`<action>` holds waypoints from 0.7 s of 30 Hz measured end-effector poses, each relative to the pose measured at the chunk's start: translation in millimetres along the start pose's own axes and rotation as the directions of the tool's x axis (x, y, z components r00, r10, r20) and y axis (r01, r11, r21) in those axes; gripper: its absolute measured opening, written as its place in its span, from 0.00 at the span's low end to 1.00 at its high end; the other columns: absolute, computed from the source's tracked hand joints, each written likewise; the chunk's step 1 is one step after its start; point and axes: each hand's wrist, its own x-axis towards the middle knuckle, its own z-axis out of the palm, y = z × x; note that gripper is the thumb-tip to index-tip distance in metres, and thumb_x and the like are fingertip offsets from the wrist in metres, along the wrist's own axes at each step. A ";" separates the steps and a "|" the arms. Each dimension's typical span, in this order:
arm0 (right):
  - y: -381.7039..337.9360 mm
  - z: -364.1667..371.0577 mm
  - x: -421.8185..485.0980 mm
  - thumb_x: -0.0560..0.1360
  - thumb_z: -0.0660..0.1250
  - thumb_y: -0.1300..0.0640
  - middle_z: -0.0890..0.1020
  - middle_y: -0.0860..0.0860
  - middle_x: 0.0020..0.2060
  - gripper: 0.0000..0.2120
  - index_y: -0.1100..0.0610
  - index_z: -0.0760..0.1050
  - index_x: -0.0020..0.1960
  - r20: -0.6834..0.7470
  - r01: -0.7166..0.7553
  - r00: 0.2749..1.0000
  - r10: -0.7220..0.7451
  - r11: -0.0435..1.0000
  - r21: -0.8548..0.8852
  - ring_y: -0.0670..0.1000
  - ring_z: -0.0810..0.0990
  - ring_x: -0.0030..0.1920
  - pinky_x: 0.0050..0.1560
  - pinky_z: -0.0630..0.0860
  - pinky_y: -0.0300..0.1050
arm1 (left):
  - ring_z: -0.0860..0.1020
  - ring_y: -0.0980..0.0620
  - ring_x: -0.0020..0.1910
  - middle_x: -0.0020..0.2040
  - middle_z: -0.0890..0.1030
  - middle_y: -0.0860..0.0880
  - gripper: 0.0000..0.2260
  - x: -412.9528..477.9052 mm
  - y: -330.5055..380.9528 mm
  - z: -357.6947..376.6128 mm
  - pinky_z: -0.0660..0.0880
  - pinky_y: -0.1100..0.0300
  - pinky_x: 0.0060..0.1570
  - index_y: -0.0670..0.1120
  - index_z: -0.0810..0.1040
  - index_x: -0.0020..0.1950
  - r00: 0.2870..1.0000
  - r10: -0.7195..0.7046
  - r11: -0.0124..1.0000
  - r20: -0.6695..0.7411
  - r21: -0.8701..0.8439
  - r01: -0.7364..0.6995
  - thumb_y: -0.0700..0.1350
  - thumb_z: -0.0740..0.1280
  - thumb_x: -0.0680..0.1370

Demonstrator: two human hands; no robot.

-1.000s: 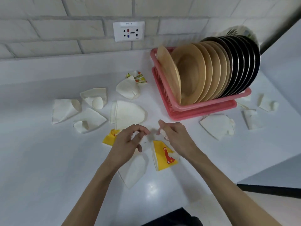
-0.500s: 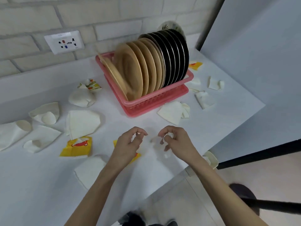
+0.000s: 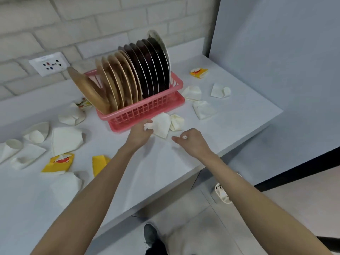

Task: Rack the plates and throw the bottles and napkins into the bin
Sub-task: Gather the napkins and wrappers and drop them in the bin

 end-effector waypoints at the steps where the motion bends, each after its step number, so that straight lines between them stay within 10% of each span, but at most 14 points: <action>1: 0.1 -2.5 5.9 0.75 0.70 0.55 0.57 0.46 0.22 0.29 0.54 0.53 0.26 0.012 0.010 1.000 -0.009 1.000 -0.020 0.47 0.57 0.23 0.31 0.57 0.44 | 0.77 0.44 0.61 0.66 0.77 0.46 0.17 4.4 2.3 3.2 0.71 0.57 0.55 0.47 0.75 0.67 1.000 -0.002 0.999 0.002 0.041 0.002 0.39 0.66 0.78; 11: 15.8 -16.3 58.4 0.78 0.66 0.55 0.67 0.53 0.28 0.21 0.65 0.66 0.31 0.057 -0.004 0.998 0.009 0.995 -0.100 0.49 0.65 0.28 0.30 0.59 0.41 | 0.72 0.47 0.69 0.70 0.75 0.49 0.22 49.8 7.9 14.2 0.67 0.53 0.68 0.49 0.72 0.72 0.998 0.054 0.985 0.013 0.163 -0.055 0.38 0.62 0.79; 17: 28.3 -23.7 82.7 0.78 0.66 0.56 0.75 0.56 0.31 0.17 0.68 0.74 0.36 0.061 -0.001 0.998 0.008 0.994 -0.113 0.50 0.71 0.30 0.30 0.63 0.38 | 0.75 0.58 0.38 0.53 0.82 0.52 0.12 50.5 -12.1 8.6 0.70 0.60 0.40 0.48 0.83 0.51 0.995 0.094 0.988 -0.016 0.126 -0.092 0.37 0.61 0.78; 21: 35.0 -23.8 87.5 0.78 0.66 0.55 0.72 0.54 0.30 0.17 0.68 0.73 0.37 0.091 -0.018 0.995 0.029 0.993 -0.112 0.49 0.69 0.30 0.31 0.62 0.39 | 0.72 0.59 0.31 0.39 0.78 0.58 0.10 53.6 -24.2 4.0 0.67 0.62 0.34 0.50 0.81 0.56 0.984 0.157 0.965 -0.082 0.223 -0.136 0.40 0.64 0.79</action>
